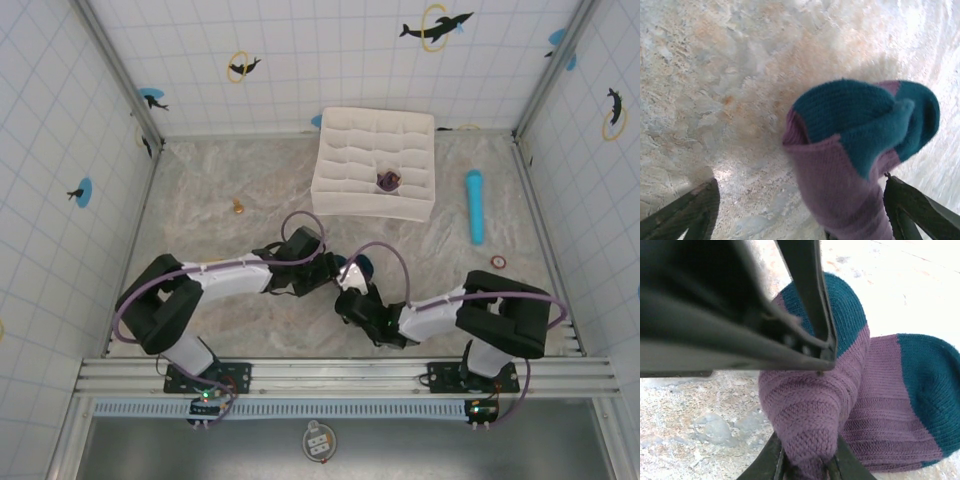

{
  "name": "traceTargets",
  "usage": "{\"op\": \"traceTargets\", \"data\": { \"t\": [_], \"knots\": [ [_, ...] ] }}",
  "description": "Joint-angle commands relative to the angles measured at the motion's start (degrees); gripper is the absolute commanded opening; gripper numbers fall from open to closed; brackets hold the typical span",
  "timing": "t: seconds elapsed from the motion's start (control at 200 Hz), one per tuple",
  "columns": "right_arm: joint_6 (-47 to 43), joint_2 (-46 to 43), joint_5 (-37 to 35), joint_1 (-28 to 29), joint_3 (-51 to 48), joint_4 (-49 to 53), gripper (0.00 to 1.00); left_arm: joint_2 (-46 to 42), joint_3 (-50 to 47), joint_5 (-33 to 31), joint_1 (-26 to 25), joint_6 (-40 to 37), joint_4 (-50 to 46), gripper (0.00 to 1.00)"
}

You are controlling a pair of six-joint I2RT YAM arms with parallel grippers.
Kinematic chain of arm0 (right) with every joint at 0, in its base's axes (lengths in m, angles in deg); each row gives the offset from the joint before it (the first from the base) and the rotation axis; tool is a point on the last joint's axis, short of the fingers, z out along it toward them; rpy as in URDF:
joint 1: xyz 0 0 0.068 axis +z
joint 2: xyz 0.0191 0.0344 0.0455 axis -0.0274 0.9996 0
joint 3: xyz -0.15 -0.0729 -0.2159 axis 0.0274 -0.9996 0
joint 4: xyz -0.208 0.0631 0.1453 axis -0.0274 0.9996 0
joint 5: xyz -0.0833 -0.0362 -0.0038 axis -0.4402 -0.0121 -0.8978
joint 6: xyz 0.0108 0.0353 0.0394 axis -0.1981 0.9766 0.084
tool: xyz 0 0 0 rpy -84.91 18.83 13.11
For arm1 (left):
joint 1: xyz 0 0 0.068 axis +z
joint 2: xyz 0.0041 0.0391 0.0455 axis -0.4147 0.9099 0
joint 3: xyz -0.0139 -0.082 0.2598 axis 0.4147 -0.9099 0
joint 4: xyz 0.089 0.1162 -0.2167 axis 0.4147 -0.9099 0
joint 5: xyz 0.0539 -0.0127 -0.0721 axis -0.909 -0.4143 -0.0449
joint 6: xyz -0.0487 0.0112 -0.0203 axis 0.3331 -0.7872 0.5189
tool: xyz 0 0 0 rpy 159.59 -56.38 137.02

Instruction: Roll the socks

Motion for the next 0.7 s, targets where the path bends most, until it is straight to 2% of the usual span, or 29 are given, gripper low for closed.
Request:
{"op": "traceTargets", "data": {
  "t": [0.0, 0.19, 0.345, 0.625, 0.696],
  "knots": [
    [6.17, -0.69, 9.51, -2.09, -5.03, 3.27, 0.0, -3.1, -1.09, -2.08, -0.35, -0.06, 0.16, 0.97],
    [11.16, -1.76, 22.13, -6.77, -8.71, -0.88, 0.0, -8.11, -4.57, -3.74, -0.35, -1.19, 7.34, 0.97],
    [15.48, -3.18, 27.93, -9.81, -11.53, -4.42, 0.0, -8.72, -4.86, -2.8, -0.41, -3.14, 8.77, 0.97],
    [30.97, -2.87, 44.7, -20.11, -20.43, -19.36, 0.0, -8.07, -8.69, -1.78, -0.57, -1.98, 12.92, 0.83],
    [32.97, -0.95, 47.71, -21.22, -19.96, -19.15, 0.0, -7.35, -8.78, -1.79, -1.08, -2.0, 13.71, 0.81]
  ]
}}
